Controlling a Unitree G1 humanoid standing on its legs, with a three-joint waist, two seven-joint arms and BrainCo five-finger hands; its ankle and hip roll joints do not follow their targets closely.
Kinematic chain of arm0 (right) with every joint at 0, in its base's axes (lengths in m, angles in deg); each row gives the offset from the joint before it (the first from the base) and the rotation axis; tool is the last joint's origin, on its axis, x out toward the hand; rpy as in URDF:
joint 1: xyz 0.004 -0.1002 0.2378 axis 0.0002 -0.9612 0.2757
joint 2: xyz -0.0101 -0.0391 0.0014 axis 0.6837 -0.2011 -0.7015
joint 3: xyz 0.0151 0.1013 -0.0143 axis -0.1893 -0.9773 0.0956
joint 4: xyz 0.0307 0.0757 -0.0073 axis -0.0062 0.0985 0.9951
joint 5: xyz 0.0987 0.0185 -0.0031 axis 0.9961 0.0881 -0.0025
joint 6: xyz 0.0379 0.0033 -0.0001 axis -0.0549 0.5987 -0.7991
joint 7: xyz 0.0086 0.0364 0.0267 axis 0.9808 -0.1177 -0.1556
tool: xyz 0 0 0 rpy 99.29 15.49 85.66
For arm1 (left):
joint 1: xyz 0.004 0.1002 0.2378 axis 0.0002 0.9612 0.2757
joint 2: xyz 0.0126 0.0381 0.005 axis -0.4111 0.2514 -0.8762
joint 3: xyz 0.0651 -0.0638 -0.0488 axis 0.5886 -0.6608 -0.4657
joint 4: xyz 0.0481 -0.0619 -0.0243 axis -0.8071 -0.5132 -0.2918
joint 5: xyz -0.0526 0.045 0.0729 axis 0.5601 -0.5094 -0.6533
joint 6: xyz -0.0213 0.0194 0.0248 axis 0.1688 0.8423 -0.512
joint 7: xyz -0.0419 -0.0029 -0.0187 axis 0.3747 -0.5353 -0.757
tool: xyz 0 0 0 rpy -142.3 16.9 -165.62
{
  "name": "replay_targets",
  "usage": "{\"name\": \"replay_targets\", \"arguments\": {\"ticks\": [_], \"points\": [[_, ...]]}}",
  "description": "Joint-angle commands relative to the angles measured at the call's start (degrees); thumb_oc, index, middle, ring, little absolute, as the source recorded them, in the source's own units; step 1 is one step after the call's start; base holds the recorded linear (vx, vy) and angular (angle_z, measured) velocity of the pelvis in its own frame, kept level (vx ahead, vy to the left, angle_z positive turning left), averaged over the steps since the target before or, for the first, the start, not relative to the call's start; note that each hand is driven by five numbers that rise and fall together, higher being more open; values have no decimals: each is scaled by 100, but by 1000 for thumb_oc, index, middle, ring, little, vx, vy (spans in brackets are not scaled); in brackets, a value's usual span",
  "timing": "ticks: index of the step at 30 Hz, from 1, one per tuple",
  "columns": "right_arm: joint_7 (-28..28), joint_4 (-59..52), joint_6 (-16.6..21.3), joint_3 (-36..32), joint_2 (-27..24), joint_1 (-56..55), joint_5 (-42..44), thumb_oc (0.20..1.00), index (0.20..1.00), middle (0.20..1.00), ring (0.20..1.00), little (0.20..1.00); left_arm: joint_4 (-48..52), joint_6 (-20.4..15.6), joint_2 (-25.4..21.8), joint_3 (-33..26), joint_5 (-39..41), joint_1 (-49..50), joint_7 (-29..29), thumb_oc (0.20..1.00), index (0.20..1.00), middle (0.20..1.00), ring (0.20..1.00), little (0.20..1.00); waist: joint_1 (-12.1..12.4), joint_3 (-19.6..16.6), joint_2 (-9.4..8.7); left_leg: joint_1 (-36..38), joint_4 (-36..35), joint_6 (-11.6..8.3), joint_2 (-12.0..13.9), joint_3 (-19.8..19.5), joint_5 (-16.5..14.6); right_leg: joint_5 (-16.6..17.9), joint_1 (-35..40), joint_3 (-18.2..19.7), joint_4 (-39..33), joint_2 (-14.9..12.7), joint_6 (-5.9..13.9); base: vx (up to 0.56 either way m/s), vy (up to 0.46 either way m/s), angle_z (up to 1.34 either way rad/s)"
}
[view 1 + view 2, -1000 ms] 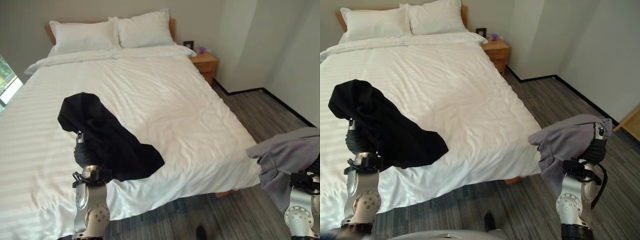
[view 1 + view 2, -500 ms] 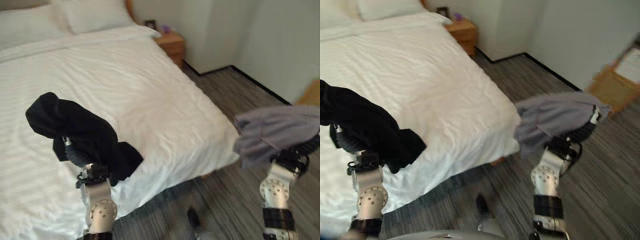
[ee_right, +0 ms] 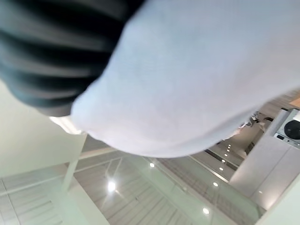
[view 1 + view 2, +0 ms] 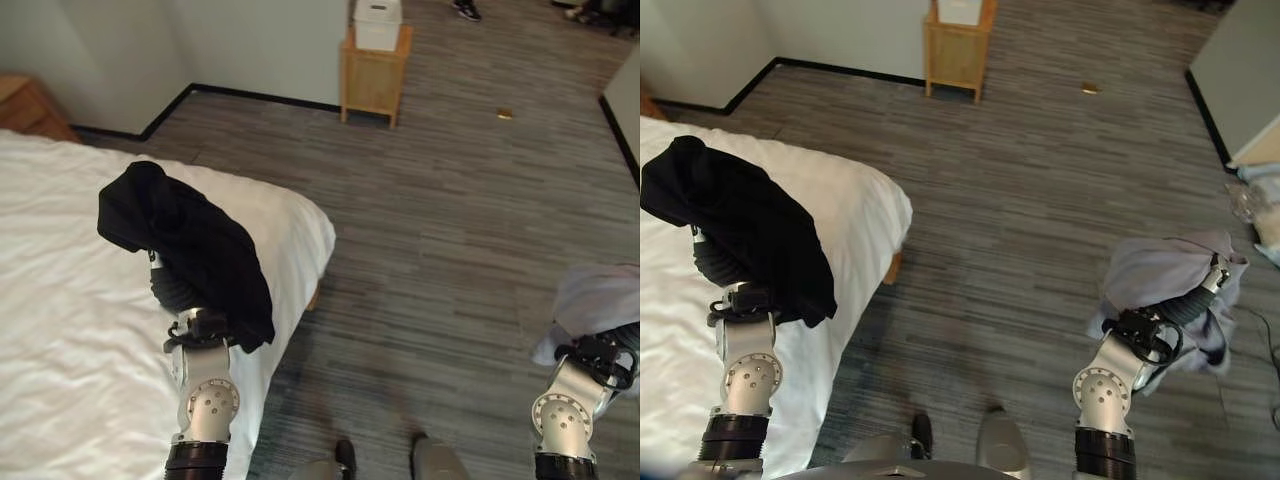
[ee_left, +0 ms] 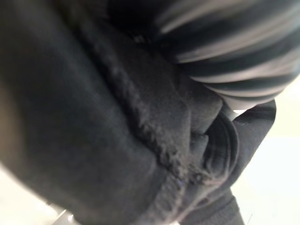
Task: Pick up bed clothes into laundry basket.
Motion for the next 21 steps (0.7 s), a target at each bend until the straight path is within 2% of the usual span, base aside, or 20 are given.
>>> {"name": "replay_targets", "arguments": {"ticks": [1, 3, 4, 5, 6, 9, 10, 11, 12, 13, 14, 15, 17, 21], "points": [[13, -150, 87, -59, -205, 382, -386, 200, 200, 200, 200, 200, 484, -150, -453, -308, -170, 204, -192, 200, 200, 200, 200, 200, 233, -578, -119, 682, -1266, -672, 566, -133, 387, 828, -84, -399, -774, 379, -251, -16, -166, -65], [-6, -108, 90, -38, -247, 334, -395, 200, 200, 200, 200, 200, 480, -147, -396, -380, -169, 237, -203, 200, 200, 200, 200, 200, 251, -641, -195, 722, -1280, -717, 627, 28, 403, 707, -15, -418, -1003, 428, -243, 21, -188, -79], [-41, -94, 58, -100, -298, 270, -415, 200, 200, 200, 200, 200, 428, -116, -347, -387, -126, 241, -232, 200, 200, 200, 200, 200, 198, -658, -214, 730, -1283, -755, 684, 42, 443, 662, 30, -247, -1081, 522, -288, 29, -288, -62], [-37, -131, 70, -139, -343, 191, -439, 200, 200, 200, 200, 200, 416, -153, -286, -372, -76, 197, -212, 200, 200, 200, 200, 200, 149, -670, -223, 733, -1261, -823, 795, 28, 493, 618, 60, -111, -1119, 656, -357, 111, -418, 4], [-47, -116, 38, -187, -412, 136, -440, 200, 200, 200, 200, 200, 378, -140, -200, -326, -103, 154, -211, 200, 200, 200, 200, 200, 63, -685, -239, 775, -1016, -949, 1019, 96, 472, 529, 119, -92, -1123, 803, -471, 94, -305, 29], [-46, -51, 19, -217, -450, 134, -434, 200, 200, 200, 200, 200, 359, -107, -154, -313, -102, 163, -239, 200, 200, 200, 200, 200, 37, -629, -236, 757, -742, -979, 1099, 105, 394, 483, 167, -50, -1103, 882, -538, 47, -188, 2], [-36, 64, -20, -131, -532, 162, -409, 200, 200, 200, 200, 200, 275, -71, -101, -174, -72, 188, -247, 200, 200, 200, 200, 200, 102, -482, -219, 659, -335, -974, 988, -321, 436, 450, 215, 130, -1072, 983, -647, 1, -106, -15], [-29, 72, -19, -137, -538, 173, -401, 200, 200, 200, 200, 200, 271, -73, -100, -174, -71, 178, -250, 200, 200, 200, 200, 200, 106, -478, -219, 629, -307, -975, 989, -322, 444, 471, 199, 134, -1075, 984, -651, -7, -207, -54], [-37, 187, -27, -107, -650, 227, -432, 200, 200, 200, 200, 200, 313, -63, -91, -181, -121, 224, -209, 200, 200, 200, 200, 200, 254, -400, -255, 300, -274, -933, 496, -1167, 407, 511, 210, 356, -1148, 1038, -717, 53, -202, -99], [-40, 317, -148, -132, -826, 152, -673, 200, 200, 200, 200, 200, 374, -8, -89, -327, -134, 425, -300, 200, 200, 200, 200, 200, 334, -396, -207, 17, -489, -824, 114, -1699, 569, 561, 280, 582, -1282, 1210, -769, 69, -198, -105], [-42, 315, -149, -127, -828, 146, -676, 200, 200, 200, 200, 200, 377, -7, -85, -329, -132, 435, -303, 200, 200, 200, 200, 200, 329, -405, -207, 25, -510, -821, 111, -1700, 581, 564, 283, 581, -1292, 1205, -768, 115, -106, -67], [-83, 262, -243, -90, -923, 26, -928, 200, 200, 200, 200, 200, 409, -28, -119, -376, -146, 482, -321, 200, 200, 200, 200, 200, 298, -417, -155, 50, -606, -745, 77, -1620, 624, 523, 294, 662, -1258, 1320, -781, 84, 24, -41], [47, 197, -276, -38, -742, -106, -846, 200, 200, 200, 200, 200, 393, -42, -110, -303, -203, 438, -270, 200, 200, 200, 200, 200, 246, -546, -75, 365, -1088, -658, 110, -1582, 769, 564, 334, 708, -1373, 1394, -828, 113, 67, -43], [110, 220, -334, 15, -775, -200, -877, 200, 200, 200, 200, 200, 424, -28, -110, -406, -185, 523, -283, 200, 200, 200, 200, 200, 247, -645, -99, 564, -1153, -624, 108, -1503, 695, 550, 472, 748, -1464, 1365, -804, 110, 42, -18]]}}
